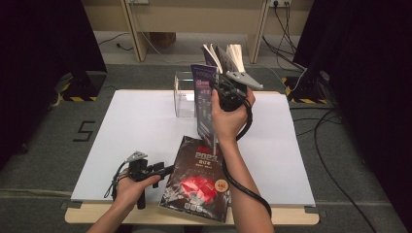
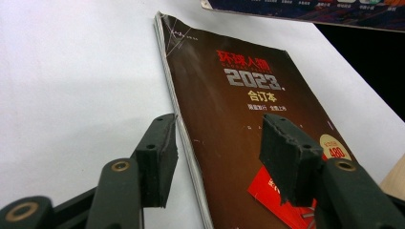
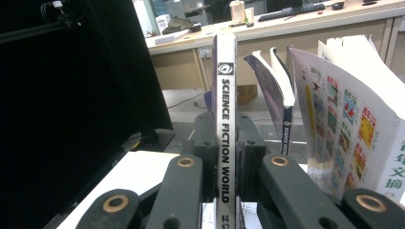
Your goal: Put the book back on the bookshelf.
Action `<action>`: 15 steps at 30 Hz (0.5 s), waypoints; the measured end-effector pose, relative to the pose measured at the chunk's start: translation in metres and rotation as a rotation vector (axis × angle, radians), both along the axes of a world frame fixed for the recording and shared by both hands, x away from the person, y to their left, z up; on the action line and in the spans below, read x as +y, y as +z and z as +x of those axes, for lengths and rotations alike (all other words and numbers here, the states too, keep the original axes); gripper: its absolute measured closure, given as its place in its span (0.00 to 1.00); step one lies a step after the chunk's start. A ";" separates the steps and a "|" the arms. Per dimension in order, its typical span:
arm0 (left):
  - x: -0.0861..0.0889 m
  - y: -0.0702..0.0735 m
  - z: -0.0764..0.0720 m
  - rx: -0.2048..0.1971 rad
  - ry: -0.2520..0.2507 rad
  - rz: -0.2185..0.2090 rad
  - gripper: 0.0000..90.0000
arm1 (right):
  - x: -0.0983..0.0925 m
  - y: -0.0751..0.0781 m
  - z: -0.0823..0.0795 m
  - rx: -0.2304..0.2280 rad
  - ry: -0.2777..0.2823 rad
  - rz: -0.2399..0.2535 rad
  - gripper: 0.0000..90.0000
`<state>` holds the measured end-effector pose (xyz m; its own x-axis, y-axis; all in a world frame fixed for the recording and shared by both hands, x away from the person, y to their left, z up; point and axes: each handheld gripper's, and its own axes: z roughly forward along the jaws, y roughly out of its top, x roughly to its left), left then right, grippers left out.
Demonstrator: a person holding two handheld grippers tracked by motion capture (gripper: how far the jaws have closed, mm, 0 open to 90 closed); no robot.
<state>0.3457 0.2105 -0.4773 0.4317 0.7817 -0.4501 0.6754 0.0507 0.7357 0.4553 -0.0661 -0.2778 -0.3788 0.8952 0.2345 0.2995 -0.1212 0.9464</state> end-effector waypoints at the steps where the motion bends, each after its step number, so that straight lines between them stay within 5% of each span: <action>1: 0.000 0.000 0.000 0.000 -0.001 0.000 0.52 | 0.000 0.000 0.000 0.001 -0.001 0.002 0.92; 15: 0.000 -0.001 0.000 0.005 -0.005 -0.003 0.52 | 0.004 0.001 0.015 0.009 -0.014 0.004 0.92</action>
